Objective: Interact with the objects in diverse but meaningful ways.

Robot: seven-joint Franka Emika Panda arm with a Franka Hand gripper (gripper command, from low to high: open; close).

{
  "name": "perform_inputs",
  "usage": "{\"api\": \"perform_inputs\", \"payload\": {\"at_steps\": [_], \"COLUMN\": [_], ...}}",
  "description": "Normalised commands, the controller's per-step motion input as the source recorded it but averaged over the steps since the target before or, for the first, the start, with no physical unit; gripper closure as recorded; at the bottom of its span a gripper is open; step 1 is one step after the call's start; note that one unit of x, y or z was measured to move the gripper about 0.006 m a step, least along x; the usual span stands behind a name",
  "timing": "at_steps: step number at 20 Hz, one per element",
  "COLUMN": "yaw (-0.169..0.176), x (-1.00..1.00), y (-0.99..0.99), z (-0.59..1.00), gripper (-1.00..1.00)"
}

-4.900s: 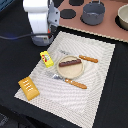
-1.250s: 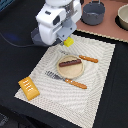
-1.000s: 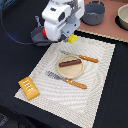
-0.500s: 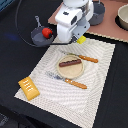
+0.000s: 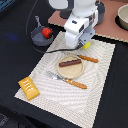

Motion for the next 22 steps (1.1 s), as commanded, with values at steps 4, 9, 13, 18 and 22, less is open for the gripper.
{"api": "perform_inputs", "payload": {"at_steps": [4, 9, 13, 18, 22], "yaw": [0.015, 0.012, 0.002, -0.009, -0.015], "x": [0.14, 0.21, 0.18, 0.12, 0.27], "y": [0.14, 0.18, 0.2, -0.03, -0.14], "z": [-0.06, 0.56, 1.0, 0.85, 0.62], "gripper": [-1.0, -1.0, -1.0, -1.0, -1.0]}}
